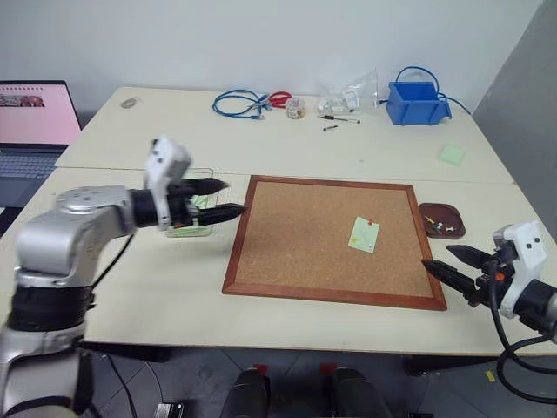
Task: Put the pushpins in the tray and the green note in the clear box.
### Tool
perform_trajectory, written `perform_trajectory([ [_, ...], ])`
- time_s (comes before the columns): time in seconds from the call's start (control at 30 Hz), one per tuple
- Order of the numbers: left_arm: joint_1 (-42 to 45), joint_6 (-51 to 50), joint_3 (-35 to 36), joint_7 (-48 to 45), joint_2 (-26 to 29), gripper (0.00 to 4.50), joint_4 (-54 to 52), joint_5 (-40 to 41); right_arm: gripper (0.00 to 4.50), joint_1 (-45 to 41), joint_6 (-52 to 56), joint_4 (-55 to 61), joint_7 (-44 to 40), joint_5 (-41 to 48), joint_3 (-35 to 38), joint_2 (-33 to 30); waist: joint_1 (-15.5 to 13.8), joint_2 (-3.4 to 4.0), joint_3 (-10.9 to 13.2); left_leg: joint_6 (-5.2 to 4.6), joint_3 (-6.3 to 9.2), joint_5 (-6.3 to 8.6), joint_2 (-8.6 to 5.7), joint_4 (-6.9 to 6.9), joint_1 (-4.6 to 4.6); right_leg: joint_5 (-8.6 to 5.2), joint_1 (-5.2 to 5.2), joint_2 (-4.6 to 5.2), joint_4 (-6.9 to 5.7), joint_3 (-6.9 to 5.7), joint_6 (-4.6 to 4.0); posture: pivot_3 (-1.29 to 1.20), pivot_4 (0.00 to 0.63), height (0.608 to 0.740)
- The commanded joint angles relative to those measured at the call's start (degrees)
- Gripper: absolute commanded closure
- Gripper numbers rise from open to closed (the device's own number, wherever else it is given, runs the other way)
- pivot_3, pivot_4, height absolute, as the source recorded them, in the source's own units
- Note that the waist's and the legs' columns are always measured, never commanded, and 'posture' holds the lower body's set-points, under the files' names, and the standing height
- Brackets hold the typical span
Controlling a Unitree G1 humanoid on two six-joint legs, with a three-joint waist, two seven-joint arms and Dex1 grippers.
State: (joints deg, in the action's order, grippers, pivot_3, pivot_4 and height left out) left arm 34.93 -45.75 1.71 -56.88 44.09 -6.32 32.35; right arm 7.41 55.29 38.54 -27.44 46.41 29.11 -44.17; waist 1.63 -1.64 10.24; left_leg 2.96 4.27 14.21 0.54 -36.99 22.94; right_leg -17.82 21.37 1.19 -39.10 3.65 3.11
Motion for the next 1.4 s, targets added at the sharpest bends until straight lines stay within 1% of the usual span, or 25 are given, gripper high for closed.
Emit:
perform_trajectory([
  [0.03, 1.9, 8.0, -7.4, 0.3, -5.1, 0.51, 1.5, -6.0, 1.0, -4.7, -4.7, -1.9, 1.9, -5.3, -3.9, -0.6, 0.3, 0.01, 0.0, 0.0, 0.0, 0.0, 0.0, 0.01, -0.01, 0.0, 0.0, -0.02, 0.0, 0.01, 0.0, 0.0, 0.15, 0.74],
  [0.1, 2.1, 13.5, -11.4, 0.3, -8.0, 0.51, 4.0, -10.0, 1.0, -7.2, -6.0, -3.7, 2.7, -7.0, -6.1, 0.3, 0.3, 0.06, 0.0, 0.0, -0.05, 0.0, 0.0, 0.03, -0.07, 0.03, 0.0, -0.15, 0.03, 0.05, -0.06, 0.0, 0.15, 0.74],
  [0.17, 2.6, 16.8, -11.9, 0.3, -11.0, 0.88, 7.2, -11.1, 0.91, -8.4, -7.3, -4.9, 3.0, -8.7, -8.4, 1.4, 0.2, 0.07, 0.0, 0.0, -0.06, -0.01, -0.03, 0.01, -0.06, 0.06, 0.0, -0.13, 0.01, 0.07, -0.1, 0.0, 0.15, 0.74],
  [0.2, 2.8, 18.8, -12.3, 0.0, -12.3, 0.93, 8.9, -11.9, 0.91, -9.0, -8.0, -5.4, 3.0, -9.4, -9.5, 1.9, 0.2, 0.05, 0.0, 0.0, -0.06, -0.01, -0.04, 0.0, -0.05, 0.07, 0.02, -0.13, 0.01, 0.08, -0.1, 0.0, 0.15, 0.74],
  [0.27, 3.9, 22.7, -13.1, 1.0, -15.4, 1.37, 13.4, -13.9, 0.91, -10.4, -9.3, -6.9, 3.4, -10.8, -11.8, 3.3, 0.2, 0.05, 0.0, 0.01, -0.03, -0.01, 0.0, 0.0, -0.01, 0.07, 0.05, -0.16, 0.01, 0.03, -0.11, 0.0, 0.15, 0.74],
  [0.33, 4.9, 27.2, -13.5, 3.0, -18.4, 1.68, 18.0, -16.3, 0.91, -11.5, -10.9, -8.4, 3.0, -12.9, -14.3, 3.9, 0.2, 0.06, 0.0, 0.0, -0.02, -0.01, -0.01, 0.02, -0.02, 0.07, 0.05, -0.16, 0.01, 0.02, -0.12, 0.0, 0.15, 0.74],
  [0.4, 5.1, 30.2, -14.0, 3.2, -20.4, 2.08, 20.9, -17.9, 0.91, -12.5, -12.6, -9.9, 2.2, -14.8, -16.3, 4.2, 0.2, 0.06, 0.0, 0.0, -0.03, 0.0, -0.06, 0.0, -0.01, 0.07, 0.05, -0.13, 0.01, 0.04, -0.12, 0.0, 0.15, 0.74],
  [0.43, 4.9, 31.5, -14.4, 2.7, -21.0, 2.35, 21.9, -18.6, 0.91, -13.0, -13.3, -10.8, 2.0, -15.6, -17.1, 4.4, 0.2, 0.06, 0.0, 0.0, -0.03, 0.0, -0.07, -0.01, 0.04, 0.07, 0.07, -0.1, 0.02, 0.05, -0.11, 0.0, 0.15, 0.74],
  [0.47, 4.8, 32.5, -14.8, 2.4, -21.6, 2.44, 22.9, -19.1, 0.91, -13.8, -14.2, -11.9, 1.8, -16.4, -18.0, 4.7, 0.2, 0.05, 0.0, 0.0, -0.03, 0.0, -0.07, -0.01, 0.01, 0.07, 0.03, -0.09, 0.03, 0.06, -0.11, 0.0, 0.15, 0.74],
  [0.6, 5.0, 33.9, -14.7, 2.6, -24.2, 3.29, 26.5, -20.2, 0.91, -17.2, -17.1, -15.8, 1.8, -19.4, -20.8, 6.3, 0.2, 0.06, 0.0, 0.0, -0.02, 0.0, -0.08, -0.01, 0.0, 0.07, 0.05, -0.09, 0.01, 0.04, -0.11, 0.0, 0.15, 0.74],
  [0.8, 5.5, 35.8, -15.1, 3.7, -27.4, 4.34, 30.7, -22.5, 0.91, -20.1, -19.3, -19.2, 1.8, -22.3, -23.1, 8.8, 0.2, 0.07, 0.0, 0.0, 0.0, -0.01, -0.08, -0.02, 0.01, 0.07, 0.05, -0.09, 0.01, 0.01, -0.11, 0.0, 0.15, 0.74],
  [0.83, 5.6, 35.9, -15.1, 3.8, -27.8, 4.45, 31.0, -22.7, 0.91, -20.5, -19.7, -19.7, 1.7, -22.7, -23.4, 9.1, 0.2, 0.07, 0.0, 0.0, 0.01, -0.01, -0.08, -0.02, 0.03, 0.07, 0.06, -0.08, 0.0, 0.01, -0.12, 0.0, 0.15, 0.74],
  [1.07, 6.3, 36.5, -14.7, 4.5, -29.6, 4.45, 33.9, -24.1, 0.91, -23.8, -21.9, -24.2, 1.5, -25.2, -25.1, 11.6, 0.3, 0.07, 0.0, 0.0, -0.01, -0.01, -0.08, -0.01, -0.01, 0.08, 0.07, -0.09, -0.02, 0.02, -0.12, 0.0, 0.15, 0.74],
  [1.3, 5.6, 36.3, -19.1, 5.9, -29.5, 4.45, 38.7, -30.9, 0.91, -26.5, -24.6, -29.5, 1.1, -28.0, -26.9, 14.2, 0.2, 0.09, 0.0, 0.0, 0.02, -0.01, -0.1, -0.02, 0.0, 0.08, 0.06, -0.09, -0.03, -0.01, -0.12, 0.0, 0.15, 0.74],
  [1.4, 4.9, 36.8, -19.9, 5.9, -29.3, 4.45, 39.8, -32.3, 0.91, -27.6, -26.1, -32.3, 1.3, -29.2, -27.4, 15.5, 0.2, 0.21, -0.1, 0.0, 0.01, -0.01, -0.1, -0.02, -0.05, 0.08, 0.01, -0.09, -0.03, 0.0, -0.12, 0.0, 0.15, 0.74],
])
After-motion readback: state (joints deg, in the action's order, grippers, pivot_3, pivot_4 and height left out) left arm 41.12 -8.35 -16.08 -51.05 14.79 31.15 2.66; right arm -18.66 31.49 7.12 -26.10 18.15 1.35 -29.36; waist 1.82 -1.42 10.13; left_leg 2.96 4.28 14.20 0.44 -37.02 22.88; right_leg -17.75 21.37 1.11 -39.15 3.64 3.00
